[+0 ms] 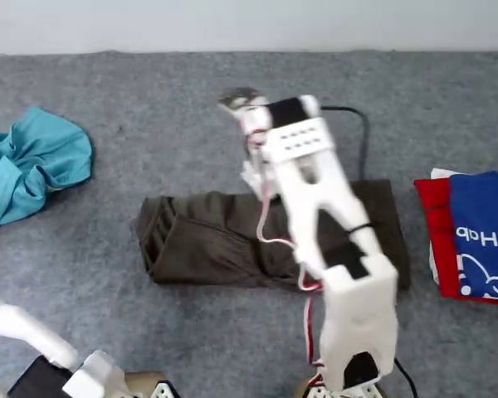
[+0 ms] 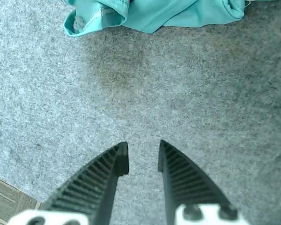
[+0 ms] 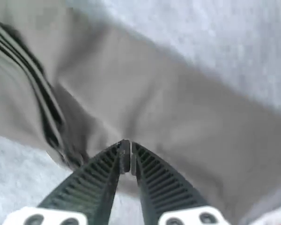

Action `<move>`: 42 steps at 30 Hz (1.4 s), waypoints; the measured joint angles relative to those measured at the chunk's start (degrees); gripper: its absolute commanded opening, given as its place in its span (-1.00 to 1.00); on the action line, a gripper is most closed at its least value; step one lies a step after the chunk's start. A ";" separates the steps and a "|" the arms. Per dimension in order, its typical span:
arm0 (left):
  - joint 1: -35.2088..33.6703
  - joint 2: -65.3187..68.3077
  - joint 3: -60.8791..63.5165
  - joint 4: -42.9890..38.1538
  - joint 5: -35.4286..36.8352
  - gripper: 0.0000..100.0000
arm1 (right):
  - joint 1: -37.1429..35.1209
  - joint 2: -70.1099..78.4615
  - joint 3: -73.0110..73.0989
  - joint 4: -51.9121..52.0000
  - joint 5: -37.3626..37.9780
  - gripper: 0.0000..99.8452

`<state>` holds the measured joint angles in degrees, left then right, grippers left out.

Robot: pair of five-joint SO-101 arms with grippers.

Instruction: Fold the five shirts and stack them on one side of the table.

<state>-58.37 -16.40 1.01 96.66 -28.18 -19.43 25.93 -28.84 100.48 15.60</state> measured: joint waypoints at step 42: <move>5.01 0.00 0.00 0.00 0.00 -0.76 | 30.59 -16.53 54.86 -41.85 -0.35 -0.94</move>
<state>-53.36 -16.40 1.01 96.66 -28.18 11.16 9.41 26.02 58.64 15.25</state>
